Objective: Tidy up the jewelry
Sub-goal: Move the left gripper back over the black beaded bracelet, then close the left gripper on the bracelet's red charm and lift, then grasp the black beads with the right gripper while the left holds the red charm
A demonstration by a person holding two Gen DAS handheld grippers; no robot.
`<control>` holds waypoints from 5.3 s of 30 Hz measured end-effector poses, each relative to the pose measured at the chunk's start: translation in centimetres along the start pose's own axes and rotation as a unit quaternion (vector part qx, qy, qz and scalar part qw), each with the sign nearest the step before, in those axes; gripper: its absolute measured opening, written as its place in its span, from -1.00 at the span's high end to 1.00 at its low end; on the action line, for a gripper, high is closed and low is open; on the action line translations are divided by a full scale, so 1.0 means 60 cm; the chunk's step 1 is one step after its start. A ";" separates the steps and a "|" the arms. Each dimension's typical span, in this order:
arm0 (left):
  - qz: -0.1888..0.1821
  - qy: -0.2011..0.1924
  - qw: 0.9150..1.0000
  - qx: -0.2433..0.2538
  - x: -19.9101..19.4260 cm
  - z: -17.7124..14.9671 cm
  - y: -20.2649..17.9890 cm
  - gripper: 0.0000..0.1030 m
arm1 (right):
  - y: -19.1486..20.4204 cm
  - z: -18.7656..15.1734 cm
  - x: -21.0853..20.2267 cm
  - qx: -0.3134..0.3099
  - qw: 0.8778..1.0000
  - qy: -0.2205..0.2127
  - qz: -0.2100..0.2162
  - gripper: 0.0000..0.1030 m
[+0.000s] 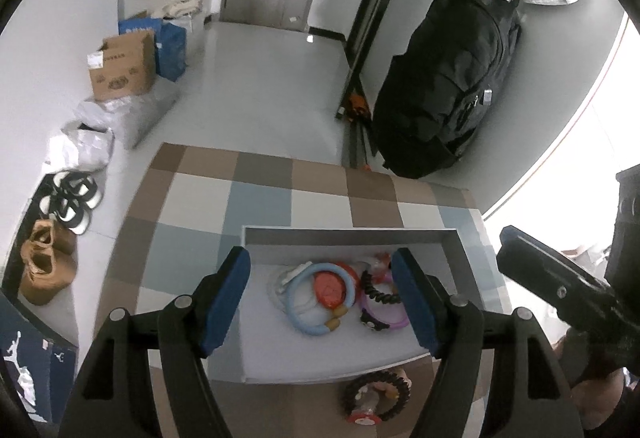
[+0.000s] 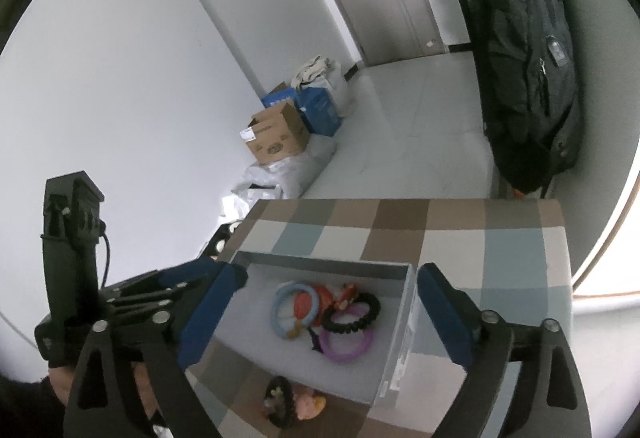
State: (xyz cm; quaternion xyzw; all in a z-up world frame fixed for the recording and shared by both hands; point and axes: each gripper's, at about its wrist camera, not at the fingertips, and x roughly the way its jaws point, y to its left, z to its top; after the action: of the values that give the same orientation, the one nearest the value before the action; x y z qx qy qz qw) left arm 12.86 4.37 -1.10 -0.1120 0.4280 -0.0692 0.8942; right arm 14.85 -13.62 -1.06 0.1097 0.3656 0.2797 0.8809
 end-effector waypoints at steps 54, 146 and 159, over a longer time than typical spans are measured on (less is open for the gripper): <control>-0.033 0.052 0.996 0.067 0.004 -0.153 -0.042 -0.82 | -0.016 -0.132 -0.049 0.019 0.997 0.018 -0.075 -1.00; -0.138 0.014 0.988 -0.067 -0.063 -0.073 0.081 0.70 | 0.164 -0.158 0.018 -0.218 0.970 0.016 -0.106 0.77; -0.140 0.004 0.989 -0.055 -0.061 -0.073 0.061 0.70 | 0.110 -0.133 -0.008 -0.102 0.994 0.020 -0.027 0.77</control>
State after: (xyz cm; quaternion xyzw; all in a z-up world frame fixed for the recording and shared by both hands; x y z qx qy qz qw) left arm 7.27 8.07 -1.96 -0.2196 0.4146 -0.1704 0.8665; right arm 6.22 -8.57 -3.80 0.0037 0.3560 0.2937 0.8871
